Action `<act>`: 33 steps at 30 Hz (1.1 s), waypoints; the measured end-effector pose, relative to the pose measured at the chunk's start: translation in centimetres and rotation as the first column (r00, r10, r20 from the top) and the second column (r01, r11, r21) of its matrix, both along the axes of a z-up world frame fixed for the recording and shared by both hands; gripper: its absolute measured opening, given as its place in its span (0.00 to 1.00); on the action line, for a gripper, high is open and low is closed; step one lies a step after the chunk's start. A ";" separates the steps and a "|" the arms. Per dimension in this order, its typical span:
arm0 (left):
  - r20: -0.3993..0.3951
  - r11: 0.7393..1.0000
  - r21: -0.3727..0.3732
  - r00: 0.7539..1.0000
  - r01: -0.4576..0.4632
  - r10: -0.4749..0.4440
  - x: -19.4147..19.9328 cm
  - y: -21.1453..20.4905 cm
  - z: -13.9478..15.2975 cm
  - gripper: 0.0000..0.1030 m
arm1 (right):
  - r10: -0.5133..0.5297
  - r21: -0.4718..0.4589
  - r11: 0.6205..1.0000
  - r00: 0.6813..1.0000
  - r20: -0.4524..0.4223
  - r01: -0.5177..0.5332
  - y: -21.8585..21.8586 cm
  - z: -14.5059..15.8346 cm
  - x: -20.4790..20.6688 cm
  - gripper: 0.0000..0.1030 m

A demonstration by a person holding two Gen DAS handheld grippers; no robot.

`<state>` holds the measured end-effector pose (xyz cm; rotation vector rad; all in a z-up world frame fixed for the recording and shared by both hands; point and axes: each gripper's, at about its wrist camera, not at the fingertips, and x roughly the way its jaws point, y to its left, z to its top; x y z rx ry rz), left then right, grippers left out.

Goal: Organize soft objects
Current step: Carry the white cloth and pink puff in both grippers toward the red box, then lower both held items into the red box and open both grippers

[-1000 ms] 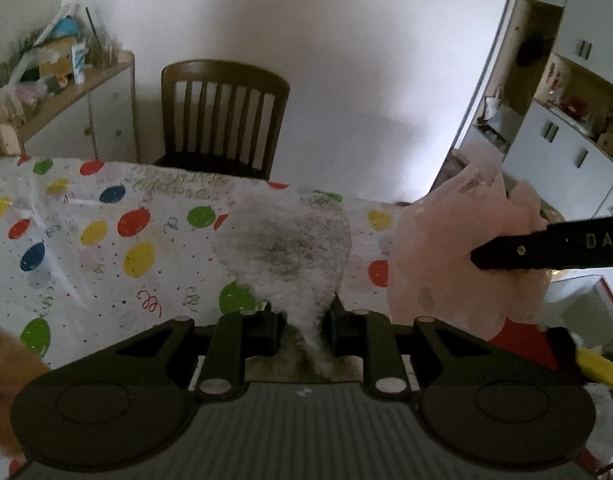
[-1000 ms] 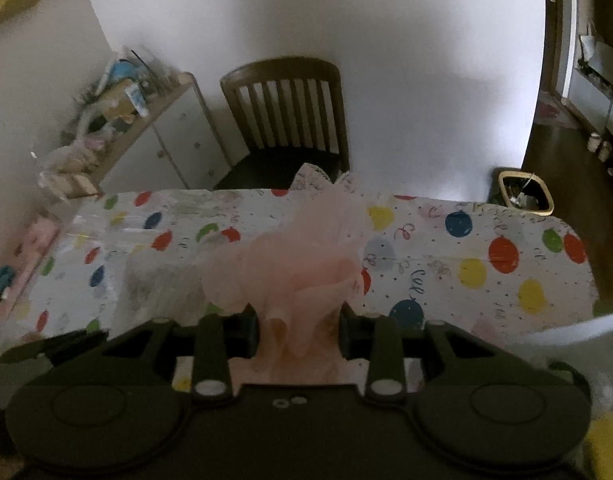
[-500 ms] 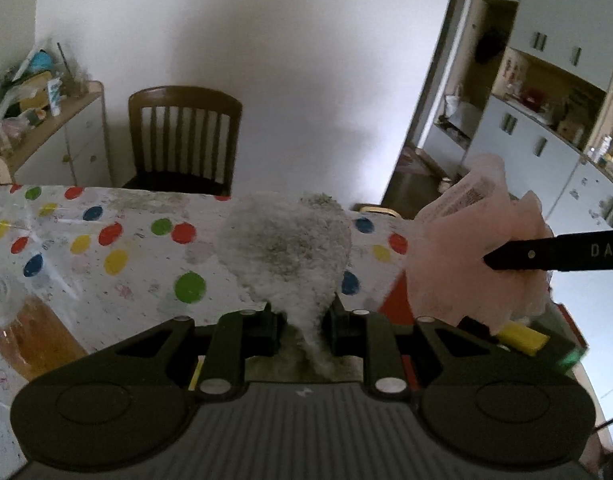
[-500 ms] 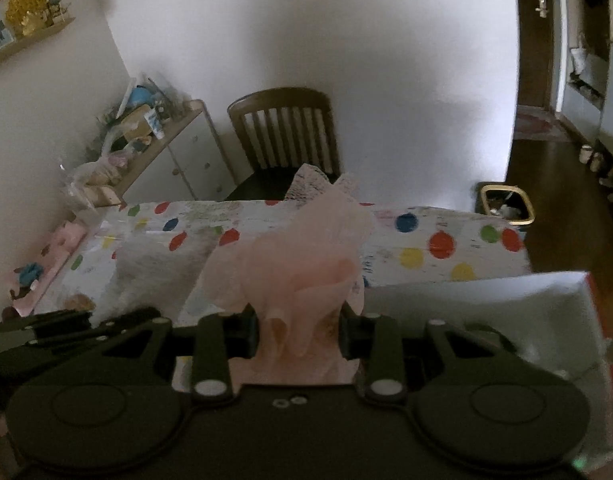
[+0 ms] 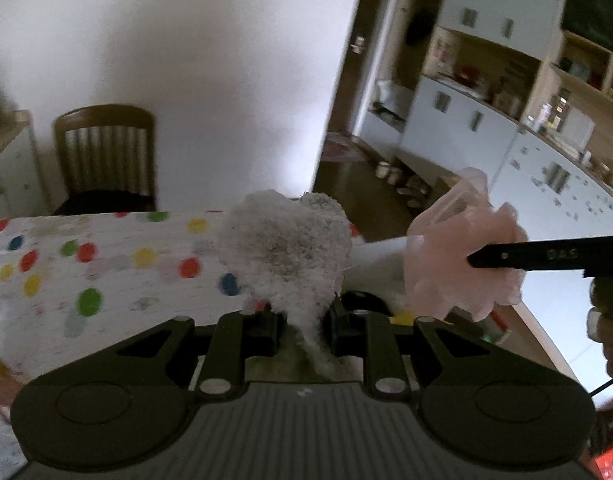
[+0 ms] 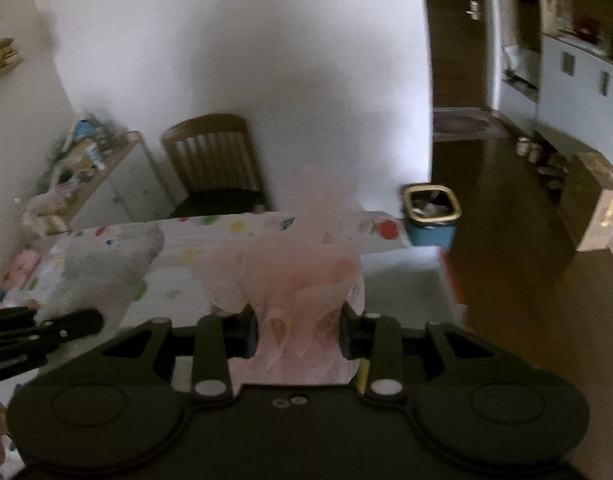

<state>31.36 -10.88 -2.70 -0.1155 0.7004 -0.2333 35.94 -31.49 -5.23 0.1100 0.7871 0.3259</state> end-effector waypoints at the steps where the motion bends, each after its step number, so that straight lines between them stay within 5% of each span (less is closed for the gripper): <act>1: -0.005 1.000 -0.003 1.000 0.019 -0.019 0.4 -0.9 -0.1 0.21 | -0.013 -0.004 1.000 1.000 -0.006 0.013 -0.8 -0.4 0.1 0.34; 17: -0.175 0.993 0.014 0.978 0.121 -0.117 9.5 -9.3 -6.0 0.21 | -0.023 -0.092 0.996 0.996 -0.083 0.016 -2.9 -5.4 1.6 0.35; 33: -0.308 0.996 -0.012 0.948 0.088 -0.087 12.6 -9.3 -10.6 0.21 | -0.076 -0.139 0.989 0.982 -0.174 0.052 -2.3 -9.8 7.0 0.42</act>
